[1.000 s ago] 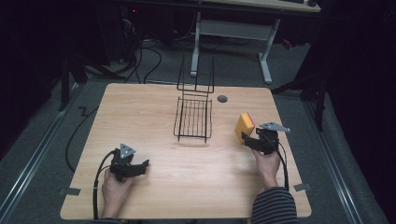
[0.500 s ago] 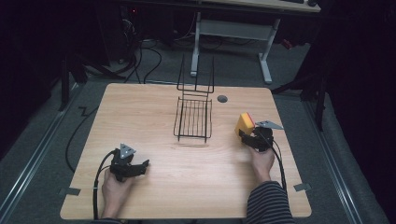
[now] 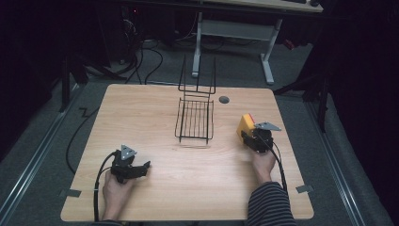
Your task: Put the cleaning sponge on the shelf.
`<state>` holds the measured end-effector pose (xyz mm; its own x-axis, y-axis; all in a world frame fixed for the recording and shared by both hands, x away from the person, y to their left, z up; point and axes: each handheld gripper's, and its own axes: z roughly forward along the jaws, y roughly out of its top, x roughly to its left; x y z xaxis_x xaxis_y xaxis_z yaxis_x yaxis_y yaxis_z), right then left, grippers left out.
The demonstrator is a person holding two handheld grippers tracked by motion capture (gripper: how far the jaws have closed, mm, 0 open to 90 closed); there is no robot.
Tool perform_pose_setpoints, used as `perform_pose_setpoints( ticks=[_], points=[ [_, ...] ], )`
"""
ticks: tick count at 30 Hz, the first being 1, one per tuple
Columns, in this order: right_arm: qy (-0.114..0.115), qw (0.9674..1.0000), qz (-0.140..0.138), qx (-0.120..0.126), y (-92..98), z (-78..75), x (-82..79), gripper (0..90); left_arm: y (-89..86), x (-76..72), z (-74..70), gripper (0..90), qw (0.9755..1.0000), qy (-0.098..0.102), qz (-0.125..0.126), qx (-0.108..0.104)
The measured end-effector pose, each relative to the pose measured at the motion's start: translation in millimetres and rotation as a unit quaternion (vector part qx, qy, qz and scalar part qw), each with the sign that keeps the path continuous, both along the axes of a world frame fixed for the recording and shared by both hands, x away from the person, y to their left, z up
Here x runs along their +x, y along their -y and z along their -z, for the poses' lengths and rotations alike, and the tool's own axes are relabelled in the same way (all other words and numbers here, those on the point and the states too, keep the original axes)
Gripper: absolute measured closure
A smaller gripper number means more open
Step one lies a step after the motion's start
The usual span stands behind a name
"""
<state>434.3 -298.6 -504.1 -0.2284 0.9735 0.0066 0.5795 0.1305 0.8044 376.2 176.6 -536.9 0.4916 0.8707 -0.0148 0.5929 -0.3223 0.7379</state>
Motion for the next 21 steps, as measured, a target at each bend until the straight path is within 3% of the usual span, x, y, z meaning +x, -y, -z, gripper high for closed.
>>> perform_pose_setpoints(
  ticks=[5,21],
  points=[
    [0.001,1.0000,0.000,0.000,0.4,-0.9,-0.7,60.5,0.0,0.0,0.0,21.9,1.0000,0.000,0.000,0.000],
    [0.015,0.9998,-0.015,0.006,2.9,-13.1,-8.5,61.0,-0.1,0.0,0.0,22.1,1.0000,0.000,0.000,-0.001]
  ],
)
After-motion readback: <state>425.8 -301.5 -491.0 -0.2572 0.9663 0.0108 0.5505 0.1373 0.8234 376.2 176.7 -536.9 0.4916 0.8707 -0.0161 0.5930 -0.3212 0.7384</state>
